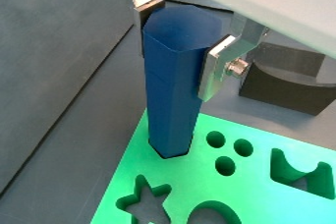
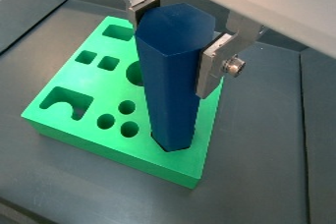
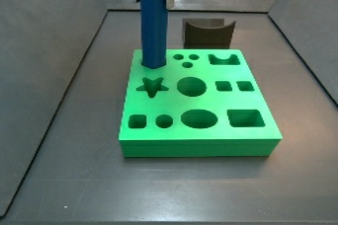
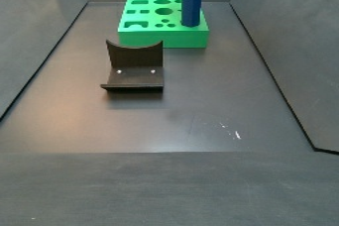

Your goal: Insert the hexagon object.

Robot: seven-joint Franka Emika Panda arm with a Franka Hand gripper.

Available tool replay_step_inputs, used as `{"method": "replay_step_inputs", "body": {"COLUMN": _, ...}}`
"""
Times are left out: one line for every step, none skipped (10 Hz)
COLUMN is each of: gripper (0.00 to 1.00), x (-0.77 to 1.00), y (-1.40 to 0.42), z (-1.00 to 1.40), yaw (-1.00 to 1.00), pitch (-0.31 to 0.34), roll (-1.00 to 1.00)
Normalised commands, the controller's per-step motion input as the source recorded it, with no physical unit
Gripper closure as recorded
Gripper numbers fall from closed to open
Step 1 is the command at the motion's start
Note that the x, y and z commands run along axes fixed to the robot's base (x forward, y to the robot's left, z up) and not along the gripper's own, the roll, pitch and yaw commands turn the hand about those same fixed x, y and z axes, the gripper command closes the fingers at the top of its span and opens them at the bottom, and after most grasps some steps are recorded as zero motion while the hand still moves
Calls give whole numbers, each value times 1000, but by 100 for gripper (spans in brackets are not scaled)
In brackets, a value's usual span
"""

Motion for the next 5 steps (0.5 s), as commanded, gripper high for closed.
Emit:
{"method": "replay_step_inputs", "body": {"gripper": 100, "x": 0, "y": -34, "z": -454, "yaw": 0, "pitch": -187, "roll": 0}}
{"method": "replay_step_inputs", "body": {"gripper": 100, "x": 0, "y": -74, "z": -491, "yaw": 0, "pitch": -203, "roll": 0}}
{"method": "replay_step_inputs", "body": {"gripper": 100, "x": 0, "y": -63, "z": -474, "yaw": 0, "pitch": -187, "roll": 7}}
{"method": "replay_step_inputs", "body": {"gripper": 100, "x": 0, "y": -60, "z": -426, "yaw": 0, "pitch": -144, "roll": 33}}
{"method": "replay_step_inputs", "body": {"gripper": 100, "x": 0, "y": -40, "z": -337, "yaw": 0, "pitch": -91, "roll": 50}}
